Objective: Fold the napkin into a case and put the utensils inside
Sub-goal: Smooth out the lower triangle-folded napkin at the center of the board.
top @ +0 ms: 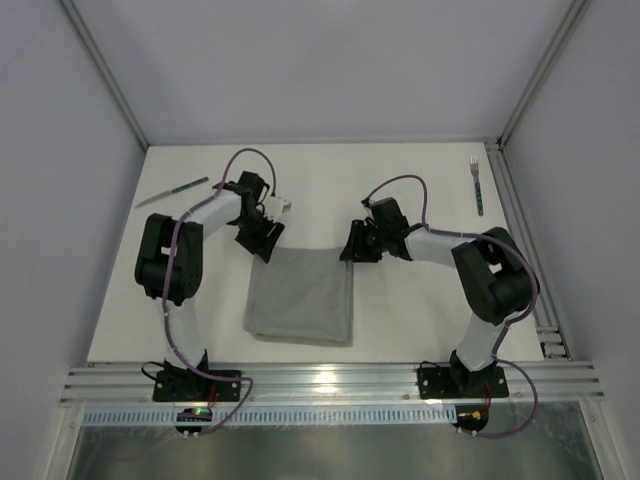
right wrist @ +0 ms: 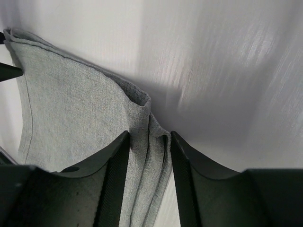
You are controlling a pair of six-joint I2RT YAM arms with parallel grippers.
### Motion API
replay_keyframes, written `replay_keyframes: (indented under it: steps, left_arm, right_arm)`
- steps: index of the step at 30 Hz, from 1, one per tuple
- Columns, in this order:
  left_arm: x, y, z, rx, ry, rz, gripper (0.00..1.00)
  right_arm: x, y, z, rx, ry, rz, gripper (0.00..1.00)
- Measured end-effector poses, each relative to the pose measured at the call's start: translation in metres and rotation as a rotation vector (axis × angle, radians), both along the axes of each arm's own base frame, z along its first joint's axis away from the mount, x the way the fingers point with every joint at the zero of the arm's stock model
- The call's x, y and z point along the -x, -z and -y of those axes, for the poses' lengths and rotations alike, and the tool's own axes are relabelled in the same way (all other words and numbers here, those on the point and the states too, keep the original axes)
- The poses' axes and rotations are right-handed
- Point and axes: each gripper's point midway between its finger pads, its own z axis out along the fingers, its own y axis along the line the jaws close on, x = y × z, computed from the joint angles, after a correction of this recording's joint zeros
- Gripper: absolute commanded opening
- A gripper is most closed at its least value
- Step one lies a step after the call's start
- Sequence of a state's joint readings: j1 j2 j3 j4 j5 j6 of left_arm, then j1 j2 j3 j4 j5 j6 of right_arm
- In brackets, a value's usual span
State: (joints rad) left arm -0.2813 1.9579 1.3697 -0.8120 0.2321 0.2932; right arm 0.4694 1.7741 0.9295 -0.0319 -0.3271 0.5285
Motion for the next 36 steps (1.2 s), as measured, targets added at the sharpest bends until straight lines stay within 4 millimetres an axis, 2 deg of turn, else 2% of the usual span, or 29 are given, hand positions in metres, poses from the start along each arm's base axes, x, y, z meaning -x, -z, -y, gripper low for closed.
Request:
replay_keyframes:
  steps: [3, 4, 5, 6, 12, 19, 20, 21, 23, 24, 29, 33, 36]
  left_arm:
    - [0.001, 0.000, 0.008, 0.007, 0.009, 0.003, 0.51]
    - [0.001, 0.001, 0.010, 0.010, 0.012, 0.001, 0.43]
    - [0.002, 0.001, 0.013, 0.017, 0.011, -0.002, 0.38]
    - [0.003, 0.001, 0.015, 0.022, 0.012, -0.006, 0.28]
    - [0.008, 0.002, 0.024, 0.055, 0.026, -0.030, 0.00]
    - [0.011, 0.002, 0.025, 0.066, 0.054, -0.035, 0.00]
    - [0.011, 0.002, 0.025, 0.066, 0.055, -0.037, 0.01]
    - [0.012, 0.002, 0.025, 0.066, 0.057, -0.040, 0.12]
    - [0.013, 0.002, 0.024, 0.065, 0.061, -0.039, 0.23]
    - [0.013, 0.002, 0.024, 0.062, 0.063, -0.039, 0.33]
    - [0.013, -0.006, 0.020, 0.050, 0.074, -0.016, 0.51]
    - [0.011, -0.035, 0.016, 0.044, 0.080, 0.058, 0.56]
    - [0.015, -0.073, 0.013, 0.062, 0.110, 0.156, 0.58]
  right_arm:
    - [-0.002, 0.002, -0.001, -0.001, 0.002, 0.005, 0.29]
    - [-0.002, 0.003, -0.001, -0.003, 0.003, 0.004, 0.24]
    - [-0.003, 0.004, -0.001, -0.003, 0.003, 0.005, 0.22]
    - [-0.003, 0.005, -0.002, -0.003, 0.003, 0.004, 0.19]
    - [-0.005, 0.005, -0.003, -0.007, 0.003, 0.009, 0.06]
    - [-0.005, 0.005, -0.002, -0.003, -0.003, 0.017, 0.03]
    - [-0.005, 0.005, -0.002, -0.002, -0.004, 0.017, 0.03]
    - [-0.005, 0.005, -0.002, -0.002, -0.005, 0.018, 0.09]
    - [-0.005, 0.005, -0.002, -0.002, -0.005, 0.018, 0.18]
    - [-0.005, 0.005, -0.002, -0.001, -0.008, 0.019, 0.29]
    - [-0.007, 0.001, 0.000, 0.023, -0.029, 0.029, 0.42]
    - [-0.002, -0.012, 0.006, 0.049, -0.043, 0.051, 0.45]
    - [0.003, -0.041, 0.010, 0.031, -0.045, 0.112, 0.45]
